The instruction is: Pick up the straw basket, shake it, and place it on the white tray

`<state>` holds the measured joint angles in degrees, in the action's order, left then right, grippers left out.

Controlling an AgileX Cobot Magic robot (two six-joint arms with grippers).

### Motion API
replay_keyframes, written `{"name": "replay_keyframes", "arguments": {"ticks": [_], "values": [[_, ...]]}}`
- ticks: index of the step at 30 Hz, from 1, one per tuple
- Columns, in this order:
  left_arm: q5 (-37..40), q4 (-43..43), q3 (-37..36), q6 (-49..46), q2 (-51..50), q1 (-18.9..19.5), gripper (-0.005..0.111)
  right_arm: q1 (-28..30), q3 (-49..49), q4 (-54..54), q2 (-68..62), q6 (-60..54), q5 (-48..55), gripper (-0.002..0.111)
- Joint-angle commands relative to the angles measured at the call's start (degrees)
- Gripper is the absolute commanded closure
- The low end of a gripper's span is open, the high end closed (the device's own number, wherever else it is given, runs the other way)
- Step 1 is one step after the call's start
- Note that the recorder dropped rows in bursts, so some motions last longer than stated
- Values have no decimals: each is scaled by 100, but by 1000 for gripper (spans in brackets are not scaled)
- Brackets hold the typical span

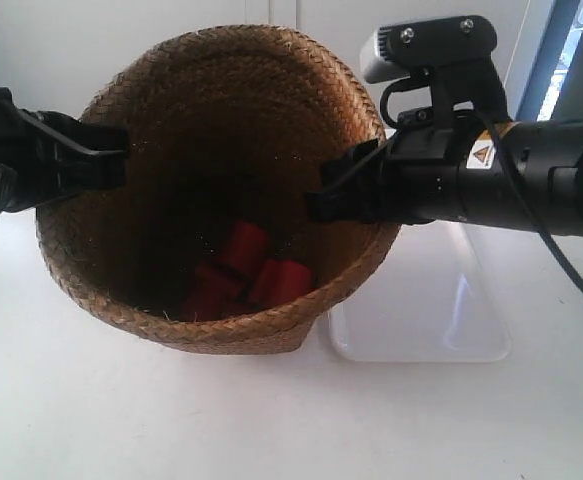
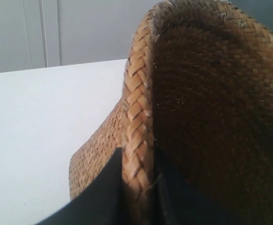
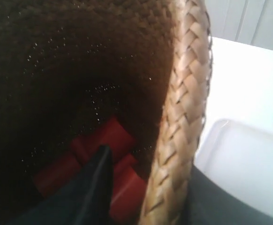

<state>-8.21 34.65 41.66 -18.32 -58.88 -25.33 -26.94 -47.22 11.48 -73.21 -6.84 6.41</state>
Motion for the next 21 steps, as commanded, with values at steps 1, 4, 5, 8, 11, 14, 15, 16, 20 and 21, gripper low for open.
{"name": "replay_keyframes", "arguments": {"ticks": [1,4,5,8,11,14,15,16,20,21], "values": [[-57,-128,13,-329,222,-50,107,-68,62,-143,42,-253,118,108],[306,-128,13,-426,211,-50,107,-68,62,-143,42,-371,251,108],[390,-128,13,-448,211,-50,107,-68,62,-143,42,-413,296,108],[381,-128,13,-710,223,-50,107,-68,62,-85,42,-468,211,108],[486,-128,13,-748,223,-27,107,-68,62,-85,42,-315,235,108],[647,-162,7,-738,187,463,107,-68,62,-72,42,-74,171,108],[821,-162,7,-724,187,634,107,-68,62,-72,42,89,162,108],[940,-162,7,-724,187,712,107,-68,77,-72,42,196,162,108],[1039,-148,7,-549,187,750,107,-68,338,-84,42,262,-152,108],[1026,-148,7,-549,187,750,107,-68,366,-84,42,262,-178,108]]}}
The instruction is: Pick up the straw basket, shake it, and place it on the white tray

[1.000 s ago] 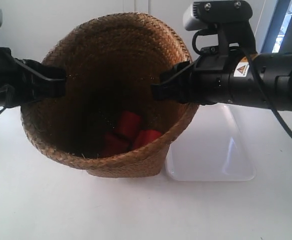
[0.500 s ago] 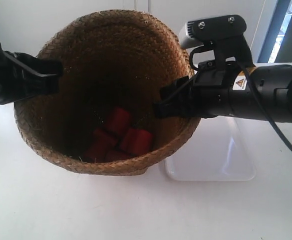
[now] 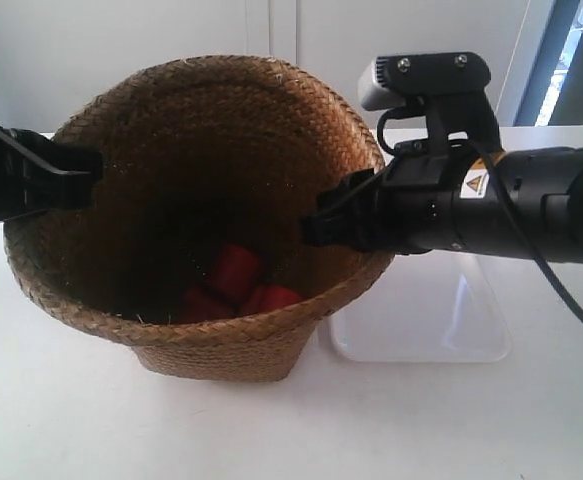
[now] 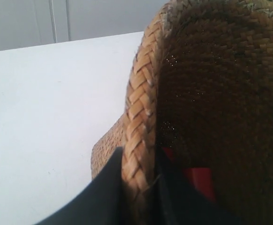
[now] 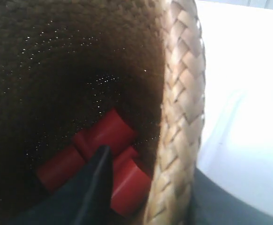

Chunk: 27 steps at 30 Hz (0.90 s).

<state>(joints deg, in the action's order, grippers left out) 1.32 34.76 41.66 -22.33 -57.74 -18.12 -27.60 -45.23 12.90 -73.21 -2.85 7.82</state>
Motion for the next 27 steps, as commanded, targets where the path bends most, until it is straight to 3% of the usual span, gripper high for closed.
{"name": "replay_keyframes", "arguments": {"ticks": [1,7,15,27], "values": [[73,-159,7,-148,73,29,107,-2,181,-226,42,-137,-330,108],[8,-175,-2,-201,181,-49,107,-2,169,-226,51,-137,-492,108],[-1052,-246,-557,-452,372,-769,107,-286,168,-253,64,-461,-533,108],[-1254,-246,-728,-454,372,-783,107,-286,269,-253,39,-461,-634,108]]}}
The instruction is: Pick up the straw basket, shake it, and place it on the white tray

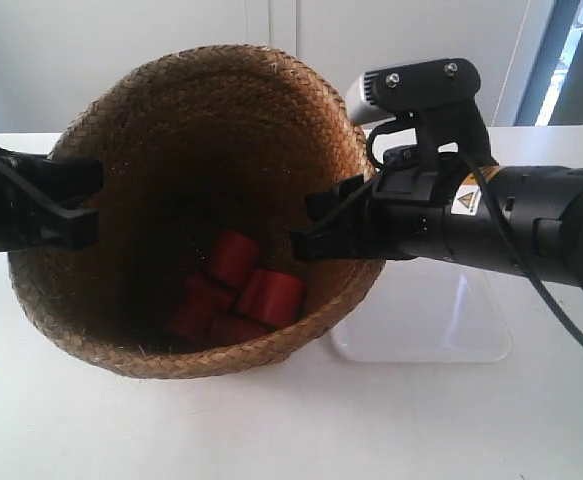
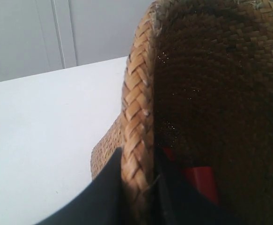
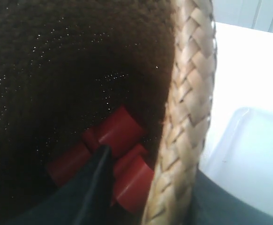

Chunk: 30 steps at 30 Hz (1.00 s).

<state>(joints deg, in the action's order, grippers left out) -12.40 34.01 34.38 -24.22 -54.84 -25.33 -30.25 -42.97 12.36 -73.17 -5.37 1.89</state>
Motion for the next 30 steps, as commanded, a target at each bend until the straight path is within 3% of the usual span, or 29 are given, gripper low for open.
{"name": "replay_keyframes", "arguments": {"ticks": [1,6,13,20,25,30], "values": [[145,-130,1,-261,82,-62,107,-21,43,-198,22,-197,-18,108],[-92,494,1,-248,82,-51,107,-21,43,-186,10,150,198,108],[662,494,1,-261,82,-51,107,-21,43,-271,66,258,383,108],[350,494,1,-206,82,-51,107,70,43,-296,289,284,-21,108],[350,494,1,-134,82,-51,107,299,43,-543,370,268,411,108],[350,494,1,-134,82,-51,107,351,43,-602,370,268,189,108]]}}
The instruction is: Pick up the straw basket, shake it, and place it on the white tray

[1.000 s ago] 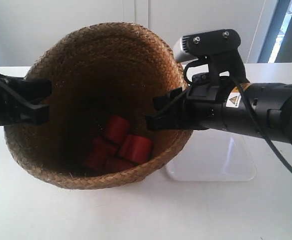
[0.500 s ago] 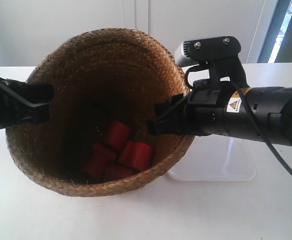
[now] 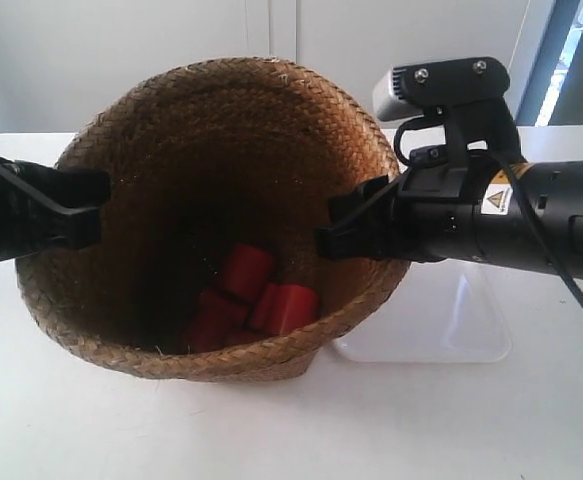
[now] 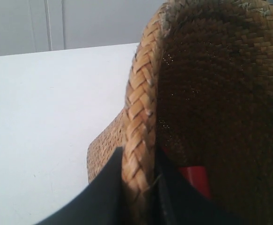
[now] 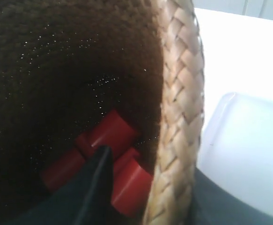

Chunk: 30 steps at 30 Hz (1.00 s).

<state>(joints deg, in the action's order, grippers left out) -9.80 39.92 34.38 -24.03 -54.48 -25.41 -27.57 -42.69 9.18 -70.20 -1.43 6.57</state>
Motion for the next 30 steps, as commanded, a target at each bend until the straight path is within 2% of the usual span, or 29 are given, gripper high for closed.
{"name": "replay_keyframes", "arguments": {"ticks": [1,6,14,21,26,28,30], "values": [[90,-97,1,-152,46,-43,107,83,15,-238,73,-80,-327,108],[32,-97,1,-143,10,-43,107,83,15,-166,30,-3,-155,108],[-572,-97,1,364,-327,-43,107,63,15,-223,-147,-14,-400,108],[-580,-323,47,346,-393,-43,107,63,3,-258,-134,-138,-426,108],[630,-898,1029,320,409,-280,107,-92,-901,-232,770,-138,832,108],[752,-974,921,-26,421,-304,107,-172,-514,-409,917,-149,-44,108],[155,-592,388,-95,-70,-76,107,-54,-6,-377,342,-47,-391,108]]}}
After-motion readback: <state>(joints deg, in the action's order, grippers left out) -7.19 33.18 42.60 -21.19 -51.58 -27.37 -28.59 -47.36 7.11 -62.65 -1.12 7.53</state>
